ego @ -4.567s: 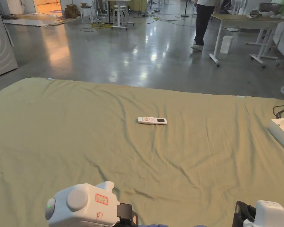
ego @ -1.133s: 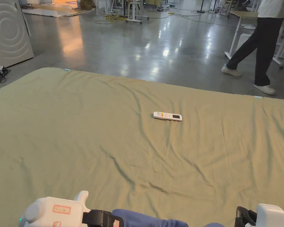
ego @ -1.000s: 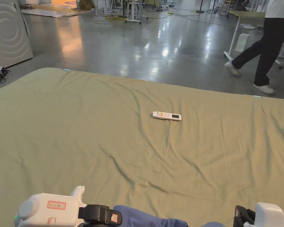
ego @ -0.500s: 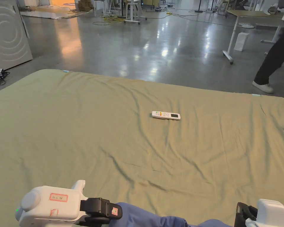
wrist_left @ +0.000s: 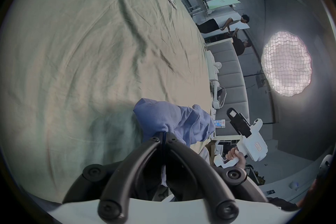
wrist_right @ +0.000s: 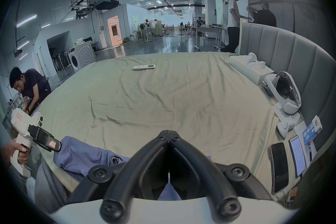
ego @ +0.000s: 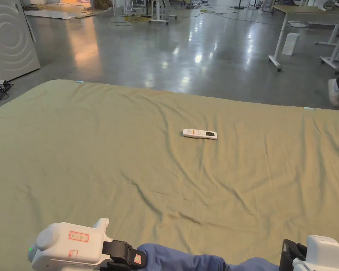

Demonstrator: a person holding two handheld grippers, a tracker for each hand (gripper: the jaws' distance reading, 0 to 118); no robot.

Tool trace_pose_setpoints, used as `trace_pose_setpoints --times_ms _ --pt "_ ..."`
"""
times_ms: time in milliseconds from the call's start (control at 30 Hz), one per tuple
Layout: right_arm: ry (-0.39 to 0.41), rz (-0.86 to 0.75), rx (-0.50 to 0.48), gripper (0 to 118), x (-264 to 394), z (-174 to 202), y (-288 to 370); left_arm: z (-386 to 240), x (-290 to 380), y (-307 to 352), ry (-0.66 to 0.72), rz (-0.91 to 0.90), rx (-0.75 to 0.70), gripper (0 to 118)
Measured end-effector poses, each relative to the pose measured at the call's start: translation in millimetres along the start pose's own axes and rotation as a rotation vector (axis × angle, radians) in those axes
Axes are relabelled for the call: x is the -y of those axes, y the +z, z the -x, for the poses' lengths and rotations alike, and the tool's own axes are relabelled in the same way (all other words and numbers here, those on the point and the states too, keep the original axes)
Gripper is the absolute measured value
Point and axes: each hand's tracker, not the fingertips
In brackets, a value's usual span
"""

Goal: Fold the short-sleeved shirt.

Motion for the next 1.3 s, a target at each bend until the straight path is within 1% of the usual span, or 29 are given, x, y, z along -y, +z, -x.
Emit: trace_pose_setpoints --times_ms 33,67,133,167,200,300,367,500,733,833,933,1100,1167,1267,1300 --pt "-0.001 0.001 0.0 0 0.2 0.1 -0.4 -2.4 -2.4 -1.6 -0.009 0.0 -0.019 4" --pt "-0.002 0.001 0.0 0 0.3 -0.1 -0.7 19.2 -9.2 0.9 -0.027 0.002 -0.043 4" --pt "-0.005 0.002 0.0 0 0.3 -0.6 -1.8 19.4 -19.1 -0.2 -0.057 0.007 -0.07 4" --pt "-0.005 0.004 0.0 0 0.4 -1.0 -2.1 16.5 -23.7 -2.2 -0.052 0.011 -0.036 4" --pt "-0.006 0.003 0.001 0 0.4 -1.4 -2.3 0.5 -6.1 7.3 -0.034 0.015 0.038 4" --pt "-0.01 0.003 0.001 0 0.1 -3.6 -3.0 -16.5 -9.3 6.8 -0.07 0.011 0.057 4" --pt "-0.014 0.002 0.003 0 -0.3 -5.5 -3.2 -34.2 0.6 2.8 -0.086 0.024 0.093 4" --pt "-0.023 -0.001 0.007 0 -1.1 -12.6 -2.1 -55.7 -0.1 -10.2 -0.097 0.054 0.22 4" --pt "-0.042 -0.011 0.031 0 -1.2 -30.1 4.4 -99.7 -0.8 -54.4 -0.128 0.141 0.311 4" --pt "-0.049 -0.01 0.045 0 -0.3 -39.9 6.8 -120.7 -1.0 -84.5 -0.159 0.172 0.292 4" --pt "-0.059 -0.012 0.061 0 0.2 -49.0 11.1 -149.5 14.0 -120.3 -0.18 0.205 0.255 4" --pt "-0.074 -0.012 0.088 0 2.0 -62.9 17.8 -180.3 17.4 -171.7 -0.187 0.23 0.264 4" --pt "-0.082 -0.014 0.098 0 2.5 -68.5 20.7 -190.6 19.8 -191.6 -0.241 0.243 0.214 4" --pt "-0.096 -0.019 0.113 0 1.9 -75.5 23.9 -200.2 33.6 -220.1 -0.262 0.292 0.115 4" --pt "-0.102 -0.021 0.115 0 1.4 -78.0 25.1 -201.4 38.1 -232.1 -0.256 0.309 0.143 4"
